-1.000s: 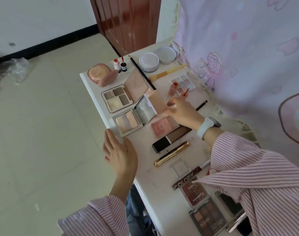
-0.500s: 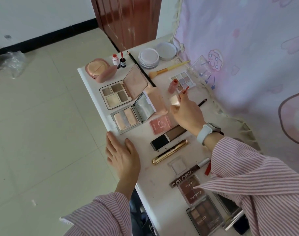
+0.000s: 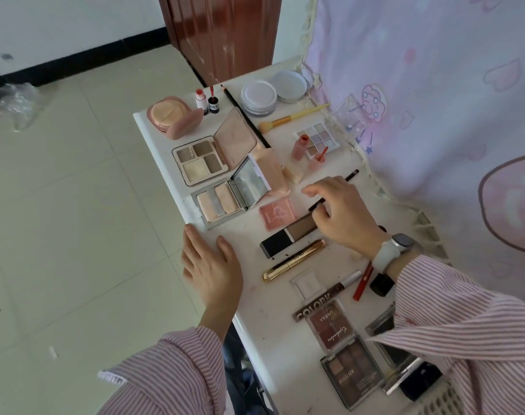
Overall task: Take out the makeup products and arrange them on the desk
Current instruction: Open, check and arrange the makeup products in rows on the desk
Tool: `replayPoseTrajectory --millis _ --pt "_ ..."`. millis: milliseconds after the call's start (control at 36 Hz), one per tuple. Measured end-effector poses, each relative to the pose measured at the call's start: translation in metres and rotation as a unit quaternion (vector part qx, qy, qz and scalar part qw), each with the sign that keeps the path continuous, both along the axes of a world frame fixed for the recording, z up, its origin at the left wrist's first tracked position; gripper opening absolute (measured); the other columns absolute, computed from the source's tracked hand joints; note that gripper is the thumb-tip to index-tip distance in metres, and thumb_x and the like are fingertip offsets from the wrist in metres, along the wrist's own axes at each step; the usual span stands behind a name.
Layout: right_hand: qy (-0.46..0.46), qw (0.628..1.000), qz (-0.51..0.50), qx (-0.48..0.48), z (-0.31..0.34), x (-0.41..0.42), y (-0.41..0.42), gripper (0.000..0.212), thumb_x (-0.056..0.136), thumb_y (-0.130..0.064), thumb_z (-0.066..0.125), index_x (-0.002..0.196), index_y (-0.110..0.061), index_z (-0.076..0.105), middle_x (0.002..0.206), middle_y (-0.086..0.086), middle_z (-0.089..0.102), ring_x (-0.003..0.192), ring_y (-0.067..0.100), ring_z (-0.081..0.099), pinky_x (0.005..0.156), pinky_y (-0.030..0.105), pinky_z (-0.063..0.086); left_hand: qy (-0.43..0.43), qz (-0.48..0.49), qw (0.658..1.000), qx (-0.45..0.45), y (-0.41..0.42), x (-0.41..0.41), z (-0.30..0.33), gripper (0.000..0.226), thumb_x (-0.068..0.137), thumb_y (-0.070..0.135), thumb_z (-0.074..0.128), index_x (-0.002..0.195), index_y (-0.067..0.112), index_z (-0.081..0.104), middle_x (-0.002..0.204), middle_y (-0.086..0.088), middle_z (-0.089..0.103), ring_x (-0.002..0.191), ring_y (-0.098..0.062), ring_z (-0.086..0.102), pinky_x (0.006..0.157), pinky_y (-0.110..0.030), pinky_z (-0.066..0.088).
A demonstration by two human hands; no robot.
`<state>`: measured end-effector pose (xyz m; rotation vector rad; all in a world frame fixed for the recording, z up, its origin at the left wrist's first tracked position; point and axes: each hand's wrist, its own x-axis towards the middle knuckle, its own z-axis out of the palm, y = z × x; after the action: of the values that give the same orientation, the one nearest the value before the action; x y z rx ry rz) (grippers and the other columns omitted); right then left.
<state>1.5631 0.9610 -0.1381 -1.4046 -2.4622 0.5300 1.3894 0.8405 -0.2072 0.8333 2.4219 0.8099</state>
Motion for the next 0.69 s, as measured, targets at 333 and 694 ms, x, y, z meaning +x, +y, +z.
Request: replayPoseTrajectory --millis 333,694 --pt "-0.214 0.96 0.172 -0.049 0.004 -0.004 -0.02 0.045 0.09 -0.03 0.047 0.134 -0.029 0.041 0.13 -0.009 0.039 0.124 0.013 0.026 0.1 0.037 0.015 -0.007 -0.004 1.0 0.0 -0.001 -0.001 -0.001 0.059 0.096 0.031 0.033 0.147 0.014 0.01 0.152 -0.006 0.02 0.134 -0.029 0.024 0.105 -0.05 0.023" --pt "0.192 0.945 -0.078 -0.253 0.048 -0.012 -0.032 0.015 0.085 -0.017 0.063 0.098 -0.017 0.055 0.091 -0.001 0.06 0.085 0.004 0.056 0.071 0.004 0.04 0.004 -0.015 0.987 0.161 -0.005 -0.015 0.028 0.055 0.087 0.035 0.038 0.132 0.004 0.041 0.141 -0.017 0.035 0.129 -0.03 0.031 0.104 -0.043 0.026"
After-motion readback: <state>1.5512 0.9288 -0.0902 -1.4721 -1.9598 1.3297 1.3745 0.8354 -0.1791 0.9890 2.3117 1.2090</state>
